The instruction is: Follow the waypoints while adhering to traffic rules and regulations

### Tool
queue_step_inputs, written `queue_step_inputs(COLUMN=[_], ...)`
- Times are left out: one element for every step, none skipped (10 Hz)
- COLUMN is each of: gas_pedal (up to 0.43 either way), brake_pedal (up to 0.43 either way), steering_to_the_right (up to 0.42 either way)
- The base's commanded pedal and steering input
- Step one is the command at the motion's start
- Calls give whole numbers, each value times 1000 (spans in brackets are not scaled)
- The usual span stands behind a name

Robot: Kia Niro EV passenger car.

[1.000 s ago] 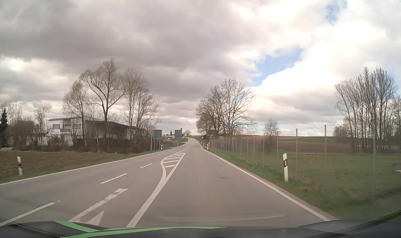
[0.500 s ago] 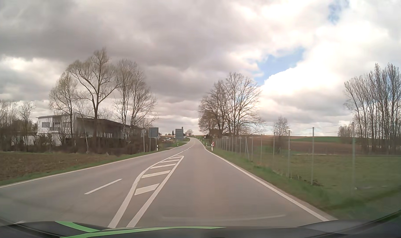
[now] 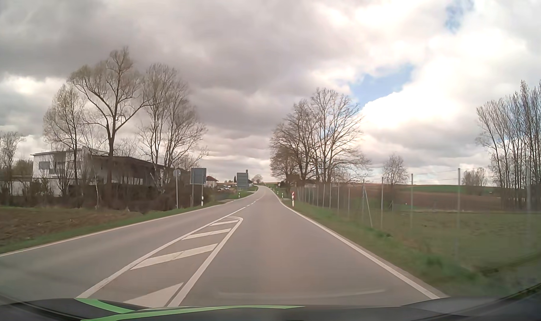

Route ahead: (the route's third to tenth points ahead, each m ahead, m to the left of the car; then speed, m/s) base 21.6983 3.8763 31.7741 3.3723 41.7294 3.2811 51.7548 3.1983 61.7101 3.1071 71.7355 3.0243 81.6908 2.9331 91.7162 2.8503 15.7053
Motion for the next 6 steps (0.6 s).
queue_step_inputs(gas_pedal=[150, 150, 150, 150, 150, 150], brake_pedal=[0, 0, 0, 0, 0, 0], steering_to_the_right=[-1, -1, -1, -1, -1, -1])
